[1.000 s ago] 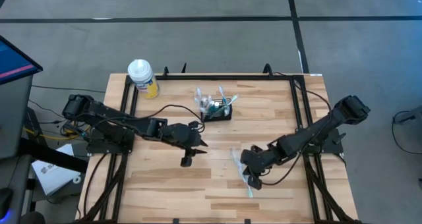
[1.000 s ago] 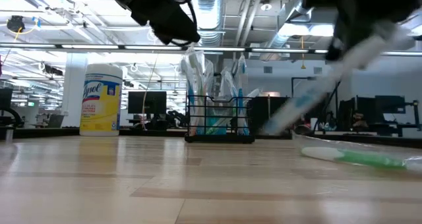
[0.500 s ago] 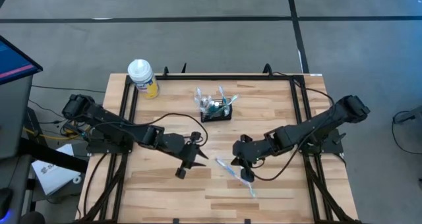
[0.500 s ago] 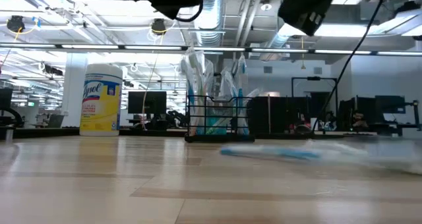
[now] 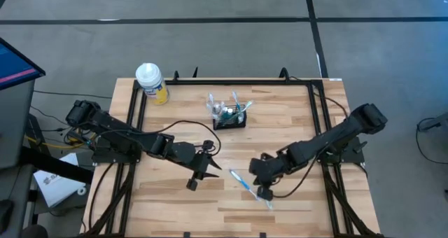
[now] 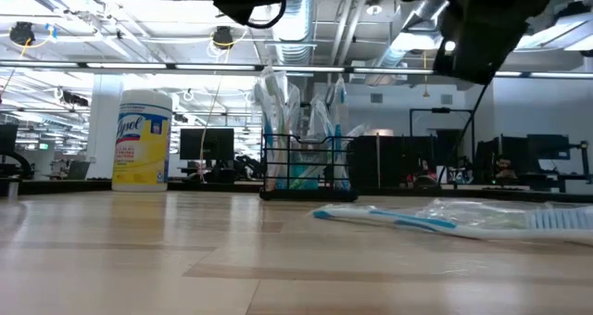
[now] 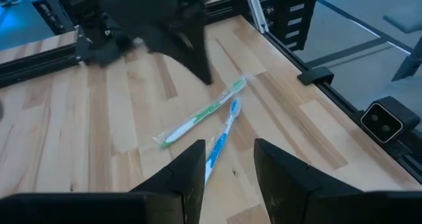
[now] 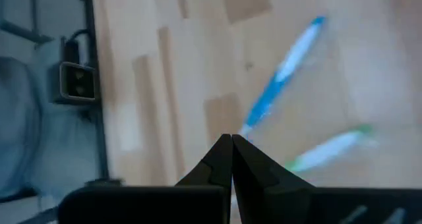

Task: Pick & Place toothbrushing station
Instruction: Put the blue toothbrush into the black mesh organizer

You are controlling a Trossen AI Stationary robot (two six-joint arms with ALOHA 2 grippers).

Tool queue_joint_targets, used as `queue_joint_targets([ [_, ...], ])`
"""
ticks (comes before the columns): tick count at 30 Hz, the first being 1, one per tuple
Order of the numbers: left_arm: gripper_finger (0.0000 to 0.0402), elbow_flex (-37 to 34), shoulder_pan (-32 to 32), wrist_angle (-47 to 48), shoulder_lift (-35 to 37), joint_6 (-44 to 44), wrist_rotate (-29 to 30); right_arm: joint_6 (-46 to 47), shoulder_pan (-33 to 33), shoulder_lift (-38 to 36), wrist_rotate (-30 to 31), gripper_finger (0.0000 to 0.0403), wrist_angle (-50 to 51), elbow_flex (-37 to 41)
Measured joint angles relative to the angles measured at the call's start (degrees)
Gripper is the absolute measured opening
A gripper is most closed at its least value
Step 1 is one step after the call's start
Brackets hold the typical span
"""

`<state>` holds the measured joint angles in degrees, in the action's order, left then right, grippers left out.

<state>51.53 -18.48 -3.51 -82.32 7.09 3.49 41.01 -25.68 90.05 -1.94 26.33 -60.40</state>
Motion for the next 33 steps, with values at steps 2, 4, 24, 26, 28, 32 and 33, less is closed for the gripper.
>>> queue_joint_targets([
  [2, 0.0122, 0.0, 0.0, -0.1, 0.0, 0.0, 0.0, 2.0, -0.9, 2.2, 0.1, 0.0001, -0.5, -0.3],
  [4, 0.0122, 0.0, 0.0, -0.5, 0.0, 0.0, 0.0, 2.5, -1.8, 5.3, -0.7, 0.0007, -1.4, -0.3],
  [24, 0.0122, 0.0, 0.0, -0.5, 0.0, 0.0, -0.2, 2.3, 2.6, 14.5, -7.4, 0.0168, 0.9, -3.1],
  [26, 0.0122, 0.0, 0.0, -0.5, 0.0, 0.0, -0.2, 2.1, 2.6, 15.5, -7.4, 0.017, 1.6, -3.1],
  [28, 0.0122, 0.0, 0.0, -0.5, 0.0, -0.1, -0.2, 2.1, 2.6, 15.5, -7.4, 0.0172, 2.9, -3.0],
  [32, 0.0122, 0.0, 0.0, -0.4, 0.0, -0.1, -0.2, 2.1, 2.5, 16.2, -7.5, 0.0173, 2.0, -3.0],
  [33, 0.0122, 0.0, 0.0, -0.4, 0.0, -0.1, -0.2, 2.1, 2.4, 16.2, -7.5, 0.0173, 1.4, -3.0],
])
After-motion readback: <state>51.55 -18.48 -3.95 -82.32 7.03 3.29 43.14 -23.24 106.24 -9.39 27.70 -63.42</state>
